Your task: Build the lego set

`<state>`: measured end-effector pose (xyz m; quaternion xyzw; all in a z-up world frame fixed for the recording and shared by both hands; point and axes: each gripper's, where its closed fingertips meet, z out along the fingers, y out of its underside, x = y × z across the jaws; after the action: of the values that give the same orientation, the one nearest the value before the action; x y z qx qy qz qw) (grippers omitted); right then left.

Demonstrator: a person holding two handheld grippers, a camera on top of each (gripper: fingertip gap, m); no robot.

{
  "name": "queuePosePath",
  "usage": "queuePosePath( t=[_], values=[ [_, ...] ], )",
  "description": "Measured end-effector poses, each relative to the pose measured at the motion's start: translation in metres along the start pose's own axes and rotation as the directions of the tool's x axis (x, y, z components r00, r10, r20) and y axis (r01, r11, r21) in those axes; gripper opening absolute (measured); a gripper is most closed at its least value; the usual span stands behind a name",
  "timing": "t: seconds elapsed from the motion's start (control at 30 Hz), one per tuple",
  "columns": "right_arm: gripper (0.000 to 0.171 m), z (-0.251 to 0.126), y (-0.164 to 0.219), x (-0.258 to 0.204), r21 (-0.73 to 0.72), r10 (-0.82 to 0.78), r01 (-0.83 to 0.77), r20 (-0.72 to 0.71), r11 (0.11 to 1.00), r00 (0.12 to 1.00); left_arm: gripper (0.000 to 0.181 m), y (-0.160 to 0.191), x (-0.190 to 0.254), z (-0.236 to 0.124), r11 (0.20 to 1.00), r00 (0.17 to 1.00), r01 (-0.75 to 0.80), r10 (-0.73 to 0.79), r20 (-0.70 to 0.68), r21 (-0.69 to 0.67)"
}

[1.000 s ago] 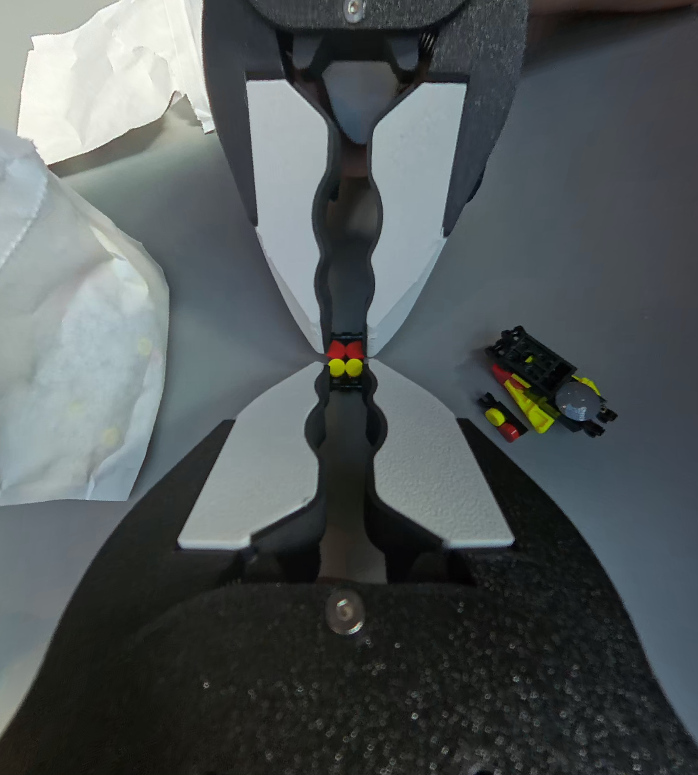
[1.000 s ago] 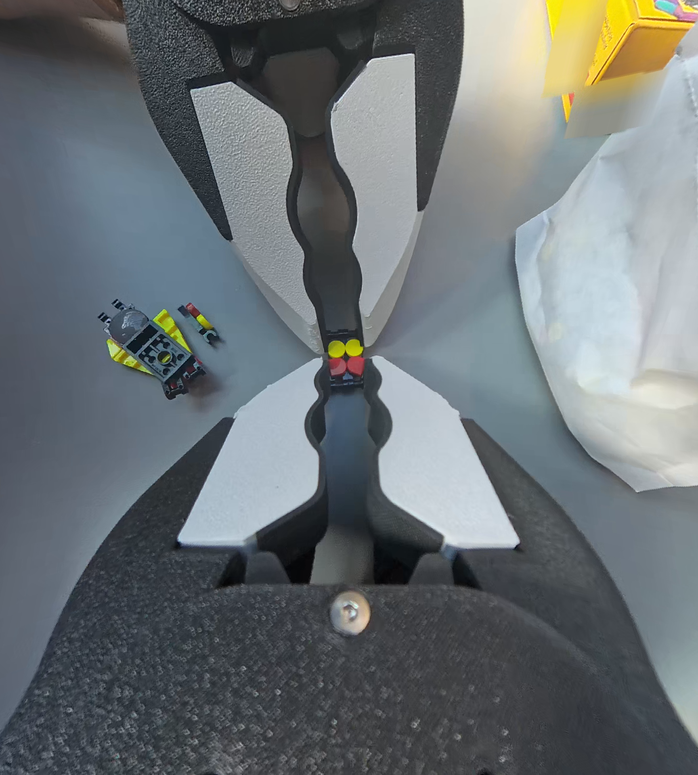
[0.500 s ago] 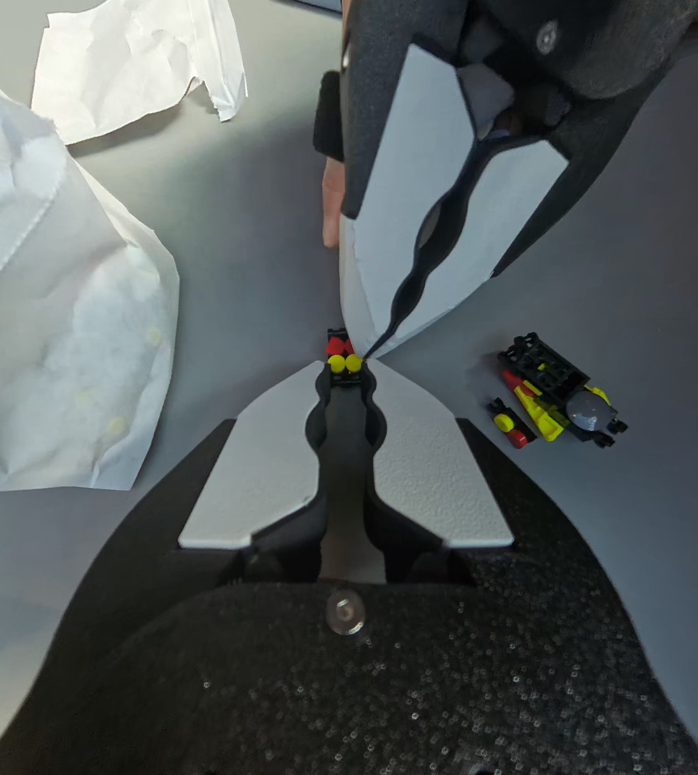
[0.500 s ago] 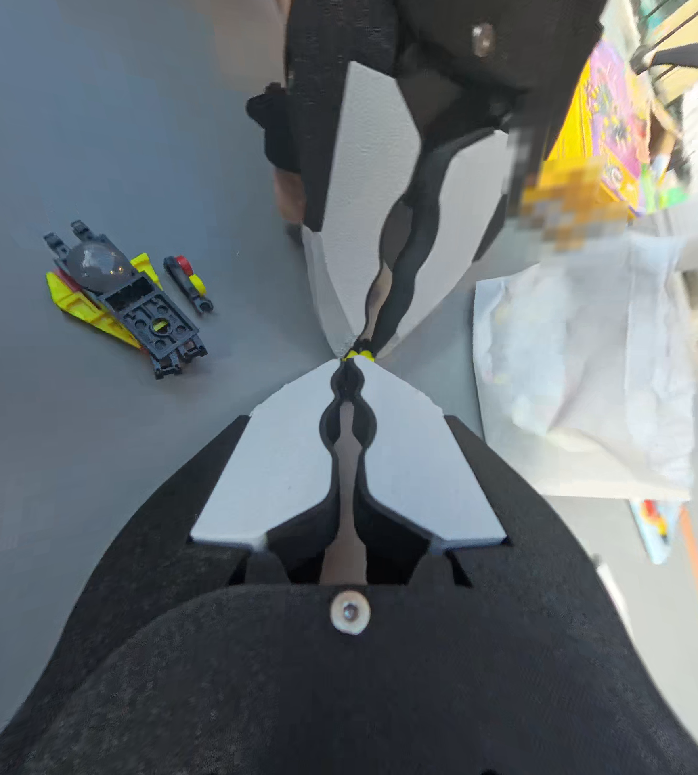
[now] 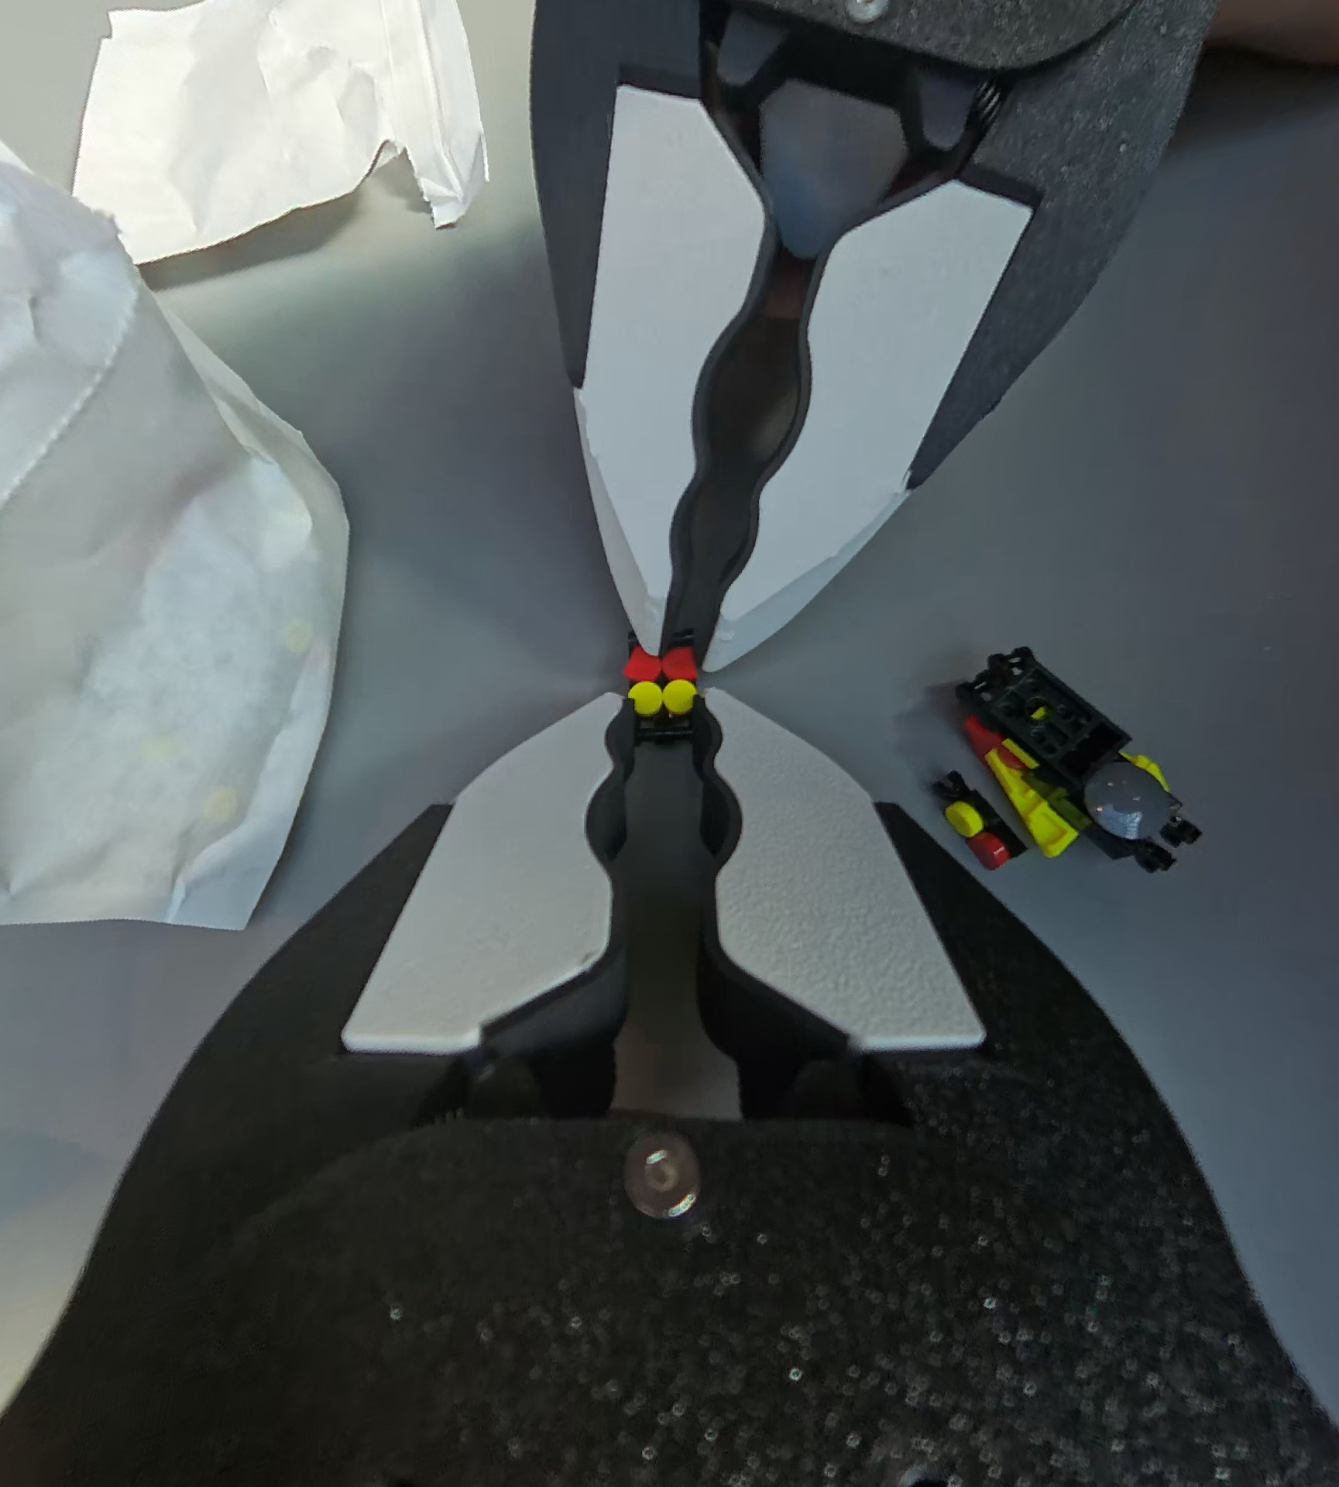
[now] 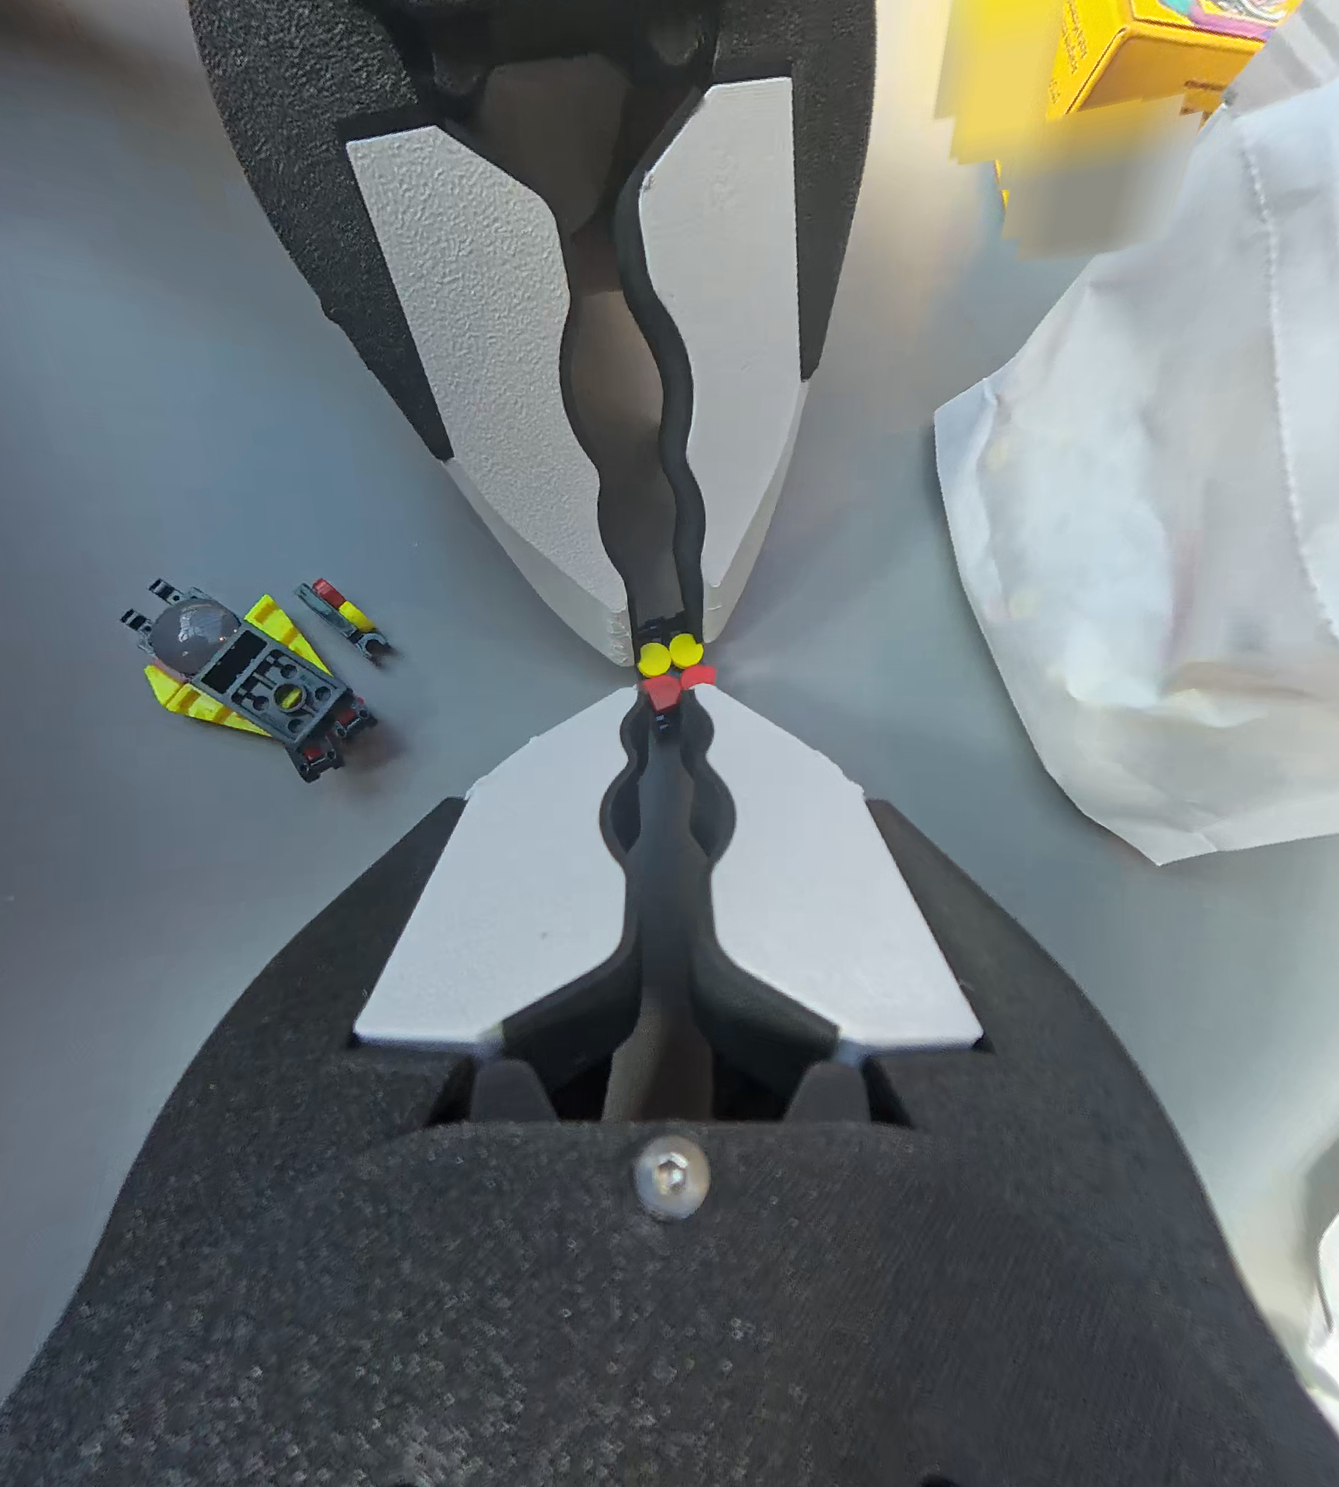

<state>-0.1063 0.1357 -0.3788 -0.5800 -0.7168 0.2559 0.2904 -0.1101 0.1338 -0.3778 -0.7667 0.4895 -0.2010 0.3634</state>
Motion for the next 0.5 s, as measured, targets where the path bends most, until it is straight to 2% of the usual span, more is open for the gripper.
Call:
queuePosePath(
  t=[0.2, 0.4, 0.5],
  values=[
    [0.007, 0.001, -0.0019, 0.0001, -0.022, 0.154, -0.155, -0.024, 0.988, 0.988, 0.013, 0.0001, -0.0004, 0.0, 1.0, 0.999, 0.018, -0.018, 0.029, -0.004],
    [0.008, 0.0019, -0.0036, 0.0006, -0.003, 0.166, -0.166, -0.011, 0.986, 0.986, 0.014, 0.0001, -0.003, -0.0021, 1.0, 0.999, 0.019, -0.019, 0.047, 0.001],
    [0.017, -0.0031, -0.005, 0.001, 0.007, 0.156, -0.156, -0.004, 0.988, 0.988, 0.015, -0.0009, -0.0041, -0.0082, 1.0, 0.998, 0.025, -0.026, 0.062, 0.015]
  ],
)
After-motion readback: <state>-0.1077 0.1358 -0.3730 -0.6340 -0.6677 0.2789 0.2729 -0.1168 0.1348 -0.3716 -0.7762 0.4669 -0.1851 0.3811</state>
